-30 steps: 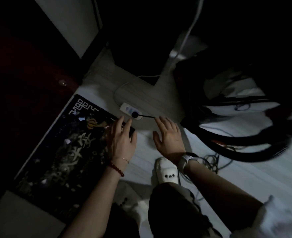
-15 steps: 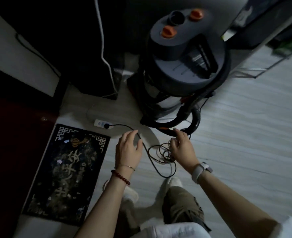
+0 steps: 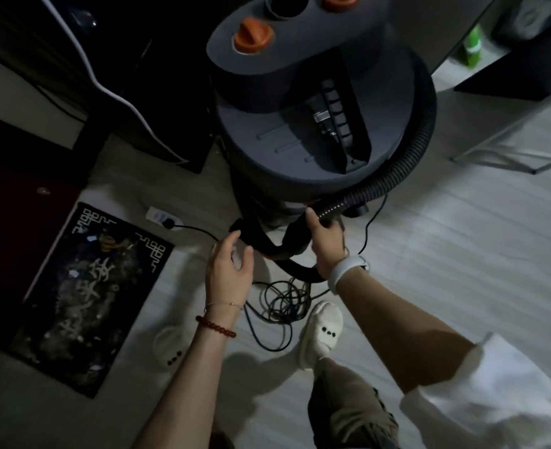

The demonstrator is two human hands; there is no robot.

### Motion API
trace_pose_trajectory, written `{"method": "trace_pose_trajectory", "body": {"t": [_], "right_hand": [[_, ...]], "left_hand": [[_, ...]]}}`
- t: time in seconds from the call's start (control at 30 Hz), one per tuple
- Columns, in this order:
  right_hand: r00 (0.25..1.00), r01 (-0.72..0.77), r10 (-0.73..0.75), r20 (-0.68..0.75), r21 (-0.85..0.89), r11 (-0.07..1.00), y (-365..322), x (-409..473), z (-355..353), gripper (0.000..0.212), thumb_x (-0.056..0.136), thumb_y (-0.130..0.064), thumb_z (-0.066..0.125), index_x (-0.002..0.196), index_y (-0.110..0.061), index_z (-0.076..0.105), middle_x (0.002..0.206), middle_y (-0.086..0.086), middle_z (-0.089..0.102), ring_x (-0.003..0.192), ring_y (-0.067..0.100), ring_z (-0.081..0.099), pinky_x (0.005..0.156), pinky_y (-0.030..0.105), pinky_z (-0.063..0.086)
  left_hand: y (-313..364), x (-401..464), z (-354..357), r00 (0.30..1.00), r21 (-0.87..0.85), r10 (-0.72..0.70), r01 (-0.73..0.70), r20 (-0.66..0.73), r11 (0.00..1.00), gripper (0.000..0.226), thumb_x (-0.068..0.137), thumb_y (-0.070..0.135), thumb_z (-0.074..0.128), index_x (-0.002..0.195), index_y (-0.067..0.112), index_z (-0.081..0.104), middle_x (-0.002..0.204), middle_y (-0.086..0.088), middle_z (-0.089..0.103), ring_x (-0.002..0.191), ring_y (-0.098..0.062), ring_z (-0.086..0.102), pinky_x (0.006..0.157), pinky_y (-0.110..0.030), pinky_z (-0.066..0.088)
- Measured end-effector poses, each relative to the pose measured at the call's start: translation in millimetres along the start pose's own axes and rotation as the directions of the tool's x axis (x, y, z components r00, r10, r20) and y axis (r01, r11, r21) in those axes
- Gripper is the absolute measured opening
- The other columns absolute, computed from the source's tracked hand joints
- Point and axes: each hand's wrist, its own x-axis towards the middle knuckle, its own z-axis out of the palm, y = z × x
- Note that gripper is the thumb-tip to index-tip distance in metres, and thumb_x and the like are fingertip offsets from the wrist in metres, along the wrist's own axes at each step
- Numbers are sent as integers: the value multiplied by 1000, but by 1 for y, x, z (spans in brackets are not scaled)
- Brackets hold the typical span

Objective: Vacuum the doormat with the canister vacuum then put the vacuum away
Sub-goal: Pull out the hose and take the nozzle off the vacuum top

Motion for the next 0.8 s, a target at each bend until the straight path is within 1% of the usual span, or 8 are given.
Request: {"method": "trace_pose_trajectory", "body": {"t": [0.07,0.13,0.2,0.33,0.47,0.53,0.63,0.8], "right_hand": [[1000,-1,1,2,37,999,1,5,-2,41,92,-23,54,125,2,47,121,11,59,112,20,55,75,10,49],[999,36,-37,20,36,999,1,0,-7,39,92,-23,54,124,0,48,123,13,59,116,21,54,95,24,46],[996,80,-80,23,33,996,1,-10,-12,34,92,-23,54,120,-4,50,119,10,60,115,20,55,102,33,42],[968,243,-242,-68,-3,970,-17,-37,-34,19,90,-23,56,102,-11,49,93,-3,59,92,11,58,88,32,47],[894,401,-412,-178,-96,911,-54,-63,-74,10,90,-19,55,89,-16,46,74,-9,49,65,-1,49,68,26,43],[875,418,-458,-159,-230,879,-77,-69,-87,15,89,-30,55,93,-19,46,72,-12,51,67,6,51,69,34,45],[858,444,-511,-47,-431,786,-119,-79,-92,21,87,-42,53,101,-28,45,74,-13,55,73,13,57,70,33,44],[766,551,-639,74,-587,593,-191,-90,-75,41,89,-45,50,123,-23,42,111,1,62,101,28,59,72,33,40]], "left_hand": [[8,-3,17,999,-32,-29,28,-30,999,40,91,14,55,130,8,50,129,-14,52,118,-24,53,96,-32,42],[17,-8,24,997,-41,-43,41,-64,998,39,91,14,55,129,8,51,129,-12,53,117,-23,53,95,-31,43],[23,-16,23,996,-50,-37,32,-87,998,39,90,13,55,128,9,51,128,-11,54,114,-19,53,91,-26,41],[38,-30,14,996,-45,18,-21,-82,999,39,91,15,55,129,11,51,127,-7,54,105,-8,50,90,-25,42],[59,-36,11,998,-75,43,-46,-46,996,38,91,18,54,129,15,51,125,-6,54,105,-13,54,91,-32,47],[79,-34,8,997,-114,72,-72,-5,991,38,92,17,53,130,15,50,128,-6,51,109,-17,56,91,-31,47],[121,-25,-6,987,-121,161,-159,13,980,38,93,16,52,130,14,49,129,-5,49,112,-16,54,88,-23,42],[172,2,-44,948,-108,314,-318,-52,942,40,93,17,51,133,11,46,131,-8,47,114,-17,53,89,-28,44]]}}
